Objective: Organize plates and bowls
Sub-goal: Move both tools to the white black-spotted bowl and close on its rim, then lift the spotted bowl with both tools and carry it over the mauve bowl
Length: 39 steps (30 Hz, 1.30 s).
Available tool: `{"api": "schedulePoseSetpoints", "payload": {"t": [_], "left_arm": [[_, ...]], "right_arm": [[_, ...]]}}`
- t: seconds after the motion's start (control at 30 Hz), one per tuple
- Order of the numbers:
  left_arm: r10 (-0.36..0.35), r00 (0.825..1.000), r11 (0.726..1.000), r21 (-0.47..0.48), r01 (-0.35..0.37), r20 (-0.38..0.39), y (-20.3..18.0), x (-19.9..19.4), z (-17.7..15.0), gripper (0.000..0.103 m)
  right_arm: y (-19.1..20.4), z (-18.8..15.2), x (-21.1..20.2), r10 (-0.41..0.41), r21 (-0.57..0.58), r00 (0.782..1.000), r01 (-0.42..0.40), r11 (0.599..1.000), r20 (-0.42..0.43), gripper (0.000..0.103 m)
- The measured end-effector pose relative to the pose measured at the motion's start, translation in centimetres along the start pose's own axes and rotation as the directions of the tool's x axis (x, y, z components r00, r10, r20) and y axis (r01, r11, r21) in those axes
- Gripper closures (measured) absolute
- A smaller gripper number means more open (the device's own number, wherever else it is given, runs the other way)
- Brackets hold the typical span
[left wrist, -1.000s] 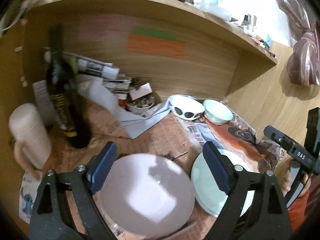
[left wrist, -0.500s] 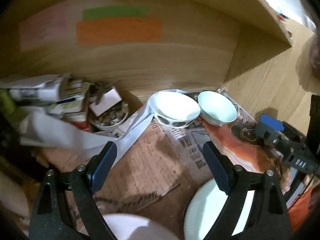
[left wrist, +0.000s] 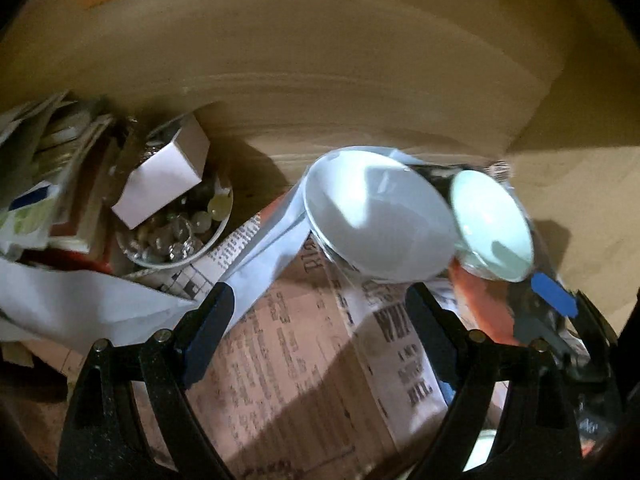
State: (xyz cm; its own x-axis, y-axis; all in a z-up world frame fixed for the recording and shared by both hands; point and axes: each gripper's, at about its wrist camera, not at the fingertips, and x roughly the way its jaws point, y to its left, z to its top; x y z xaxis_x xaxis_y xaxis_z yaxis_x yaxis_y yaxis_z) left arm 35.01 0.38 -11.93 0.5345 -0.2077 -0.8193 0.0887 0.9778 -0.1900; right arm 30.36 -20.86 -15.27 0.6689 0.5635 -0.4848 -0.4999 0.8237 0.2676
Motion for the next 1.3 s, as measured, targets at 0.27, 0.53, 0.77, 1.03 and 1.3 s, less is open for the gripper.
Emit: {"api": "schedulePoseSetpoints", "payload": {"t": [0.27, 0.53, 0.77, 1.03, 1.3], "left_arm": [[0.002, 0.998, 1.000, -0.013, -0.003, -0.060, -0.3, 3.4, 1.3, 0.036], [-0.045, 0.990, 0.999, -0.029, 0.042, -0.136, 0.0, 6.2, 2.0, 0.076], [0.014, 0.987, 0.993, 0.115, 0.005, -0.160, -1.4, 5.8, 1.0, 0.081], [0.004, 0.980, 0.978, 0.203, 0.037, -0.201, -0.4, 3.5, -1.7, 0.082], [-0.013, 0.975, 0.952, 0.295, 0.080, -0.221, -0.3, 2.6, -3.5, 0.082]], "right_arm": [[-1.8, -0.4, 1.2, 0.069, 0.065, 0.997, -0.066, 0.996, -0.039, 0.031], [-1.5, -0.1, 1.4, 0.018, 0.037, 0.998, -0.016, 0.999, -0.053, 0.032], [-1.4, 0.2, 1.9, 0.012, 0.042, 0.997, -0.008, 0.999, -0.082, 0.036], [-1.0, 0.2, 2.9, 0.004, 0.021, 0.990, -0.001, 1.000, -0.138, 0.041], [-0.5, -0.2, 5.4, 0.037, 0.014, 0.969, -0.035, 0.999, -0.243, 0.059]]}}
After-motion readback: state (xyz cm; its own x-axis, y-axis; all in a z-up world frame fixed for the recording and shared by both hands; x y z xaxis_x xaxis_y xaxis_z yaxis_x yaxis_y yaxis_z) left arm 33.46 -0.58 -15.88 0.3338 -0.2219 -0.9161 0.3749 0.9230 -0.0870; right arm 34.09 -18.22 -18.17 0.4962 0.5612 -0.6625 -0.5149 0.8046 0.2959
